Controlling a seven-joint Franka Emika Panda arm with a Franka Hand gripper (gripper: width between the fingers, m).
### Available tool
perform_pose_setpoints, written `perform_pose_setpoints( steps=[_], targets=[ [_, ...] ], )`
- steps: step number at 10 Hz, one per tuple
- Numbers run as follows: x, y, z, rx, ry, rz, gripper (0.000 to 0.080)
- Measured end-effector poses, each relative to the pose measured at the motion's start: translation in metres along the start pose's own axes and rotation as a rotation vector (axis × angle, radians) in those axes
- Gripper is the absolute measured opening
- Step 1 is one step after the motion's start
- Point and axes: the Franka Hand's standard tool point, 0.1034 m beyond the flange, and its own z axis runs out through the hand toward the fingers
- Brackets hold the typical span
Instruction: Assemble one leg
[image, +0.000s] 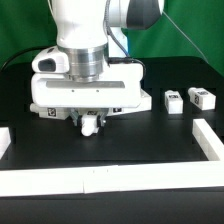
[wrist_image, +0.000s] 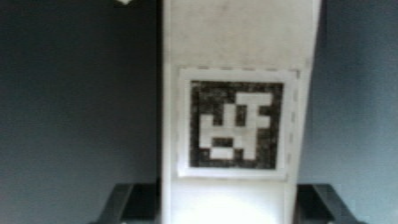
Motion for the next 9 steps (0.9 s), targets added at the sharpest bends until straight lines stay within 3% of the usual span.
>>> perform_pose_setpoints(
  steps=[2, 3, 5, 8, 9],
  targets=[
    [0.027, -0.012, -0.011, 0.009, 0.003, 0.046, 0.0290],
    [0.037, -0.011, -0.017, 0.011, 0.011, 0.067, 0.0290],
    [0.045, 0.014, -0.019, 0.002, 0.015, 0.043, 0.0290],
    [0.051, 0.080, -0.016, -0.011, 0.032, -0.031, 0.0290],
    [0.059, 0.094, -0.014, -0.014, 0.039, -0.036, 0.0290]
  ],
)
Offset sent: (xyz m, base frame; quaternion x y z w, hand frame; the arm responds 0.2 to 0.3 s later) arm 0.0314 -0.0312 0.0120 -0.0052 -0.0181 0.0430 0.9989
